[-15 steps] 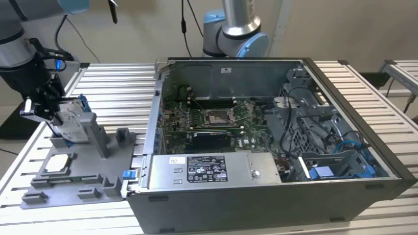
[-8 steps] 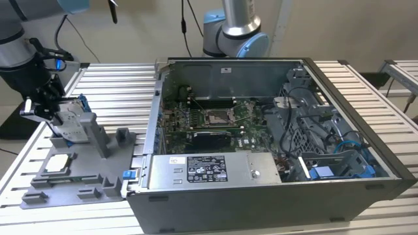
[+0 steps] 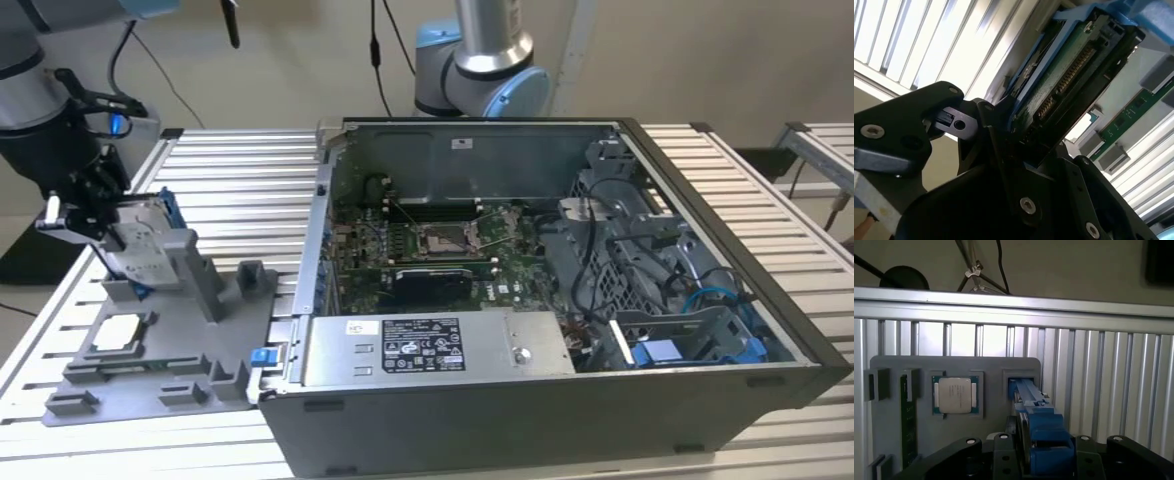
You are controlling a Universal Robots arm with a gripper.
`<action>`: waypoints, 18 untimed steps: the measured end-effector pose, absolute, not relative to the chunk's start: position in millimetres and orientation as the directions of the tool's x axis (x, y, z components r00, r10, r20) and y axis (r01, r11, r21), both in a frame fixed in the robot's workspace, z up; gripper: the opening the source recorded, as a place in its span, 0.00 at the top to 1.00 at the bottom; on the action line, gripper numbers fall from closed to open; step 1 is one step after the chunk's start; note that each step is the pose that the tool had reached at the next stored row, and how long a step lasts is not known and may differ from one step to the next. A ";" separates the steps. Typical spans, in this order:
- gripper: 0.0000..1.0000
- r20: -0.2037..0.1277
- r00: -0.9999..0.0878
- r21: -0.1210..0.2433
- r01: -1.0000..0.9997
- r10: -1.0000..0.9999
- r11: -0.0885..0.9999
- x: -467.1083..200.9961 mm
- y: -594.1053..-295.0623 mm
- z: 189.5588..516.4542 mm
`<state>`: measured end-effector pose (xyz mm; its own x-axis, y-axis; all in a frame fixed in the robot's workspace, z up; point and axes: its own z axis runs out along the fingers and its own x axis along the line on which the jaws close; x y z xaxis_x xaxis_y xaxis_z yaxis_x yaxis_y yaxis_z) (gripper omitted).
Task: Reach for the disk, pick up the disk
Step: 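Pick up the disk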
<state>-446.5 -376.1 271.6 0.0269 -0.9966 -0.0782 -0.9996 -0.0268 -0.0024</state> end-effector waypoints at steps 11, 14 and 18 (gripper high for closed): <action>1.00 -0.078 0.027 -0.002 -1.000 -0.997 -0.027 -446.5 -376.1 291.8; 1.00 -0.078 0.027 -0.002 -1.000 -0.997 -0.027 -446.5 -376.2 295.9; 1.00 -0.078 0.027 -0.002 -1.000 -0.997 -0.027 -446.5 -376.2 303.8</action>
